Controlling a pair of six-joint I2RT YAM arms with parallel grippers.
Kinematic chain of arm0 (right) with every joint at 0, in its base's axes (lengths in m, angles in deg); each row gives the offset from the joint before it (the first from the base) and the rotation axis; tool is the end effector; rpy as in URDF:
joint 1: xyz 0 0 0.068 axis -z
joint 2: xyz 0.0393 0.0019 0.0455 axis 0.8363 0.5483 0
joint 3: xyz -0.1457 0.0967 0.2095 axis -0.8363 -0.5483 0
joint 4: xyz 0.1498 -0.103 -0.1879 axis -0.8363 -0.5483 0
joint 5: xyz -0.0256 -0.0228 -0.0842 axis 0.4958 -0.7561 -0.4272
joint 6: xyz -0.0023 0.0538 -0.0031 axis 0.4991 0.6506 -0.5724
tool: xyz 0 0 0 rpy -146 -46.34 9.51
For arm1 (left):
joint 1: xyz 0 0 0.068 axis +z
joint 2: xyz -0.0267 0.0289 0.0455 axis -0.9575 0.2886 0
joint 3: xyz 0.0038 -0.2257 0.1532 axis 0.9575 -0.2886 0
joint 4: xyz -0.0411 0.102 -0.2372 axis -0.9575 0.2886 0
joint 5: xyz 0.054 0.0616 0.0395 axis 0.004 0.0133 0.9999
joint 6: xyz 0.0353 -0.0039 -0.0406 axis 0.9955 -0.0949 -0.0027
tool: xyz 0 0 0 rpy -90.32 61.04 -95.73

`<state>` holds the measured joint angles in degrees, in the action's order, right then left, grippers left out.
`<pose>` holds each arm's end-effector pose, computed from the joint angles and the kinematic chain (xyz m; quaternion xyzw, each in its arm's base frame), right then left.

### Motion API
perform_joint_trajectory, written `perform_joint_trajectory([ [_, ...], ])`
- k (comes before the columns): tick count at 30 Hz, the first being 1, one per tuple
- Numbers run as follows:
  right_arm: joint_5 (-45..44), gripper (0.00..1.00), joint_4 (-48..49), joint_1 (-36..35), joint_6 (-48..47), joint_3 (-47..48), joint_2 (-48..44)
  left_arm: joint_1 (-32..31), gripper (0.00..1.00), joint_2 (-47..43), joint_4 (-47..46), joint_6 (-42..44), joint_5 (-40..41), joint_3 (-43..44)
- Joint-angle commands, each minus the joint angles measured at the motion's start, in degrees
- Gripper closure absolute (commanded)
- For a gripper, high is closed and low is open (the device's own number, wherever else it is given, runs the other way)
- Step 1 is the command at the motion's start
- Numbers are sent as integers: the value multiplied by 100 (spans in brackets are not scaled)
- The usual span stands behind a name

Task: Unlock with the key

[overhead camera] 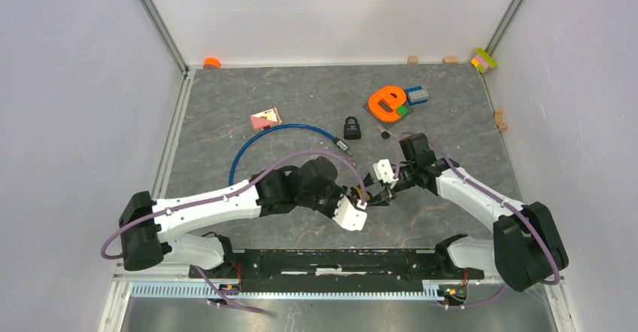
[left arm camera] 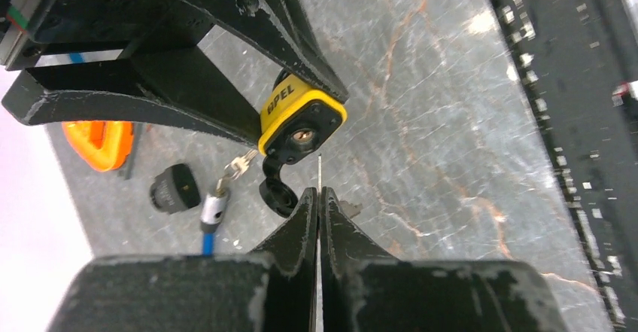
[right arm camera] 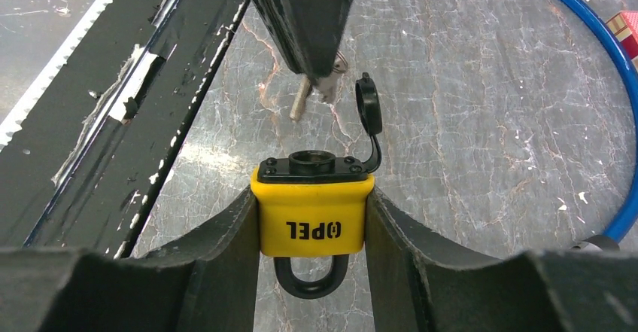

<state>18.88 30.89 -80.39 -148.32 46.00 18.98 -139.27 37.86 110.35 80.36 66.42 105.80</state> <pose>0.1863 0.1180 0.2002 -0.6517 0.4712 0.4429 0.3963 0.1050 -0.2550 0.2824 0.8049 0.4321 -0.1449 0.3801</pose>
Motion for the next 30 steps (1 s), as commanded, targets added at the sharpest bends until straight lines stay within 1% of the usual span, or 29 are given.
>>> perform_joint_trajectory([
  [1, 362, 100, -125, -36, -166, 262, 2, -348, 98, -67, -782, 688, 1184, -360],
  [4, 299, 100, -116, -35, -158, 245, 11, -601, 98, -70, -1171, 972, 1741, -581],
  [11, 243, 100, -116, -32, -133, 262, 126, -889, 98, -95, -1652, 1272, 2222, -835],
  [16, 216, 100, -175, -30, -130, 305, 240, -933, 98, -277, -1654, 1312, 2189, -888],
  [30, 291, 100, -292, -27, -135, 403, 349, -1093, 98, -171, -1755, 1628, 2258, -1045],
])
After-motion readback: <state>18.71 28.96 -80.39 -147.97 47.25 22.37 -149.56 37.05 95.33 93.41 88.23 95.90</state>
